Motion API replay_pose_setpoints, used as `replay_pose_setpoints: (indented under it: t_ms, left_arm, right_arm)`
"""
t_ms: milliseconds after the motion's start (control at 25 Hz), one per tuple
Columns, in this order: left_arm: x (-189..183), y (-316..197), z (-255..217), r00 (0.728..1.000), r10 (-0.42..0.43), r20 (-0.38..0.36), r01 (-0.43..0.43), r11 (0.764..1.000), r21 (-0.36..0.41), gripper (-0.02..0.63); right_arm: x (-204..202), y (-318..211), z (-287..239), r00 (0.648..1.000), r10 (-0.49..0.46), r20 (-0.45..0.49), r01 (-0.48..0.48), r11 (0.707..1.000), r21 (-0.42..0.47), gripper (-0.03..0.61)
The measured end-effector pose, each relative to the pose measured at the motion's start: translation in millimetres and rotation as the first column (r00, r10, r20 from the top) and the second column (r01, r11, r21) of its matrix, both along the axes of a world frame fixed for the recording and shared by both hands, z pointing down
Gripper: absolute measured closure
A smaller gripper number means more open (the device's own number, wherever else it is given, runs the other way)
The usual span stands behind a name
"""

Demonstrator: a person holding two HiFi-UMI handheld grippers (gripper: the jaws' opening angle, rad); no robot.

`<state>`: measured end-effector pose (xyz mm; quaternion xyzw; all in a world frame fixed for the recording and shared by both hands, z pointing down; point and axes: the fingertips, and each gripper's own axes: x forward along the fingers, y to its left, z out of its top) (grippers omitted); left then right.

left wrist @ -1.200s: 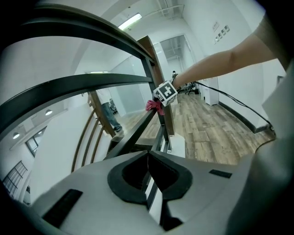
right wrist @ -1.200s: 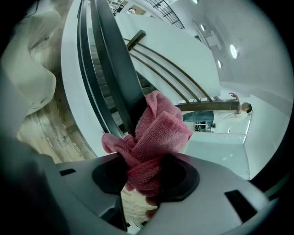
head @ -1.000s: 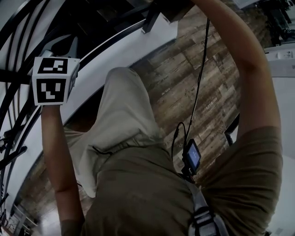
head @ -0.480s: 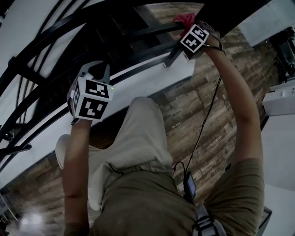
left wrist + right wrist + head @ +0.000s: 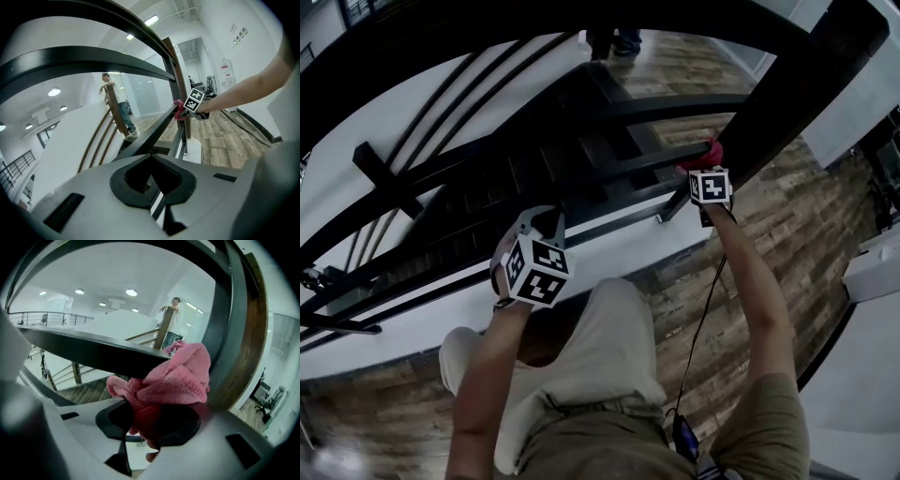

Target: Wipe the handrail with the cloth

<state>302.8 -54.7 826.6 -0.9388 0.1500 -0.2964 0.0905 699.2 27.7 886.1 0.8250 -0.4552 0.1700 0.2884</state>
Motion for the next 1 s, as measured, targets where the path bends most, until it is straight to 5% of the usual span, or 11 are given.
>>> replay_pose_setpoints:
  t_ms: [160, 360, 1000]
  left_arm:
    - [-6, -3, -3, 1.000, -0.005, -0.015, 0.005, 1.000, 0.002, 0.595]
    - [-20, -6, -2, 0.999, -0.026, -0.029, 0.027, 1.000, 0.014, 0.595]
    - [-62, -13, -5, 0.993, -0.098, -0.063, 0.099, 0.995, 0.009, 0.597]
  right_arm:
    - [-14, -20, -9, 1.000, -0.020, -0.016, 0.023, 0.981, 0.190, 0.437]
    - [-45, -29, -20, 0.994, -0.085, -0.074, 0.104, 0.945, 0.309, 0.442]
    - [-169, -61, -32, 0.965, -0.263, -0.010, 0.238, 0.856, 0.458, 0.448]
